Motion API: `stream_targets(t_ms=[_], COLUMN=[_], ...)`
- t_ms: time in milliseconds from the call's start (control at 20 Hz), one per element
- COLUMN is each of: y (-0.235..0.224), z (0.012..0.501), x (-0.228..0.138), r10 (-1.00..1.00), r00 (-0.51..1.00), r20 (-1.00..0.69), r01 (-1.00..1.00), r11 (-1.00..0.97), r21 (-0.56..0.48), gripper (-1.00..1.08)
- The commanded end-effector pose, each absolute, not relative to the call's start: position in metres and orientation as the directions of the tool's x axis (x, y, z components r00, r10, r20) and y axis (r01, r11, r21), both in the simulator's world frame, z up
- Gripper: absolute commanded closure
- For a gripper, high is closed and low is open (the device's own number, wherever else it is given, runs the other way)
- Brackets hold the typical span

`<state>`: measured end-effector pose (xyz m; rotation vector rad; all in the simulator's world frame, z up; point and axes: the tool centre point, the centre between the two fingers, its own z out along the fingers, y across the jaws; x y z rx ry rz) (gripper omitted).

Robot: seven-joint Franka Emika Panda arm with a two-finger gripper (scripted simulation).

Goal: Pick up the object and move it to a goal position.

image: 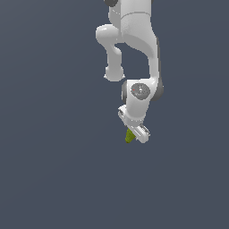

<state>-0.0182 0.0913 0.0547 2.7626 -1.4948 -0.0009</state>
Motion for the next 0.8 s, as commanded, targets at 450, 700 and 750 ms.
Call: stream_targets(t_ms=[450,700,750], y=[0.0914,0.0914,0.092], z=[0.0408,0.0408,0.0416], x=[-0.0171,-0.0171,-0.0169], r10=[-0.838,-0.838,-0.838], r00=[0.546,0.546,0.546], r20=[0.0,0.0,0.0], r01=[-0.838,-0.838,-0.838], r11=[-0.546,-0.546,-0.546], r21=[0.0,0.0,-0.001], gripper=[1.08,1.08,1.08])
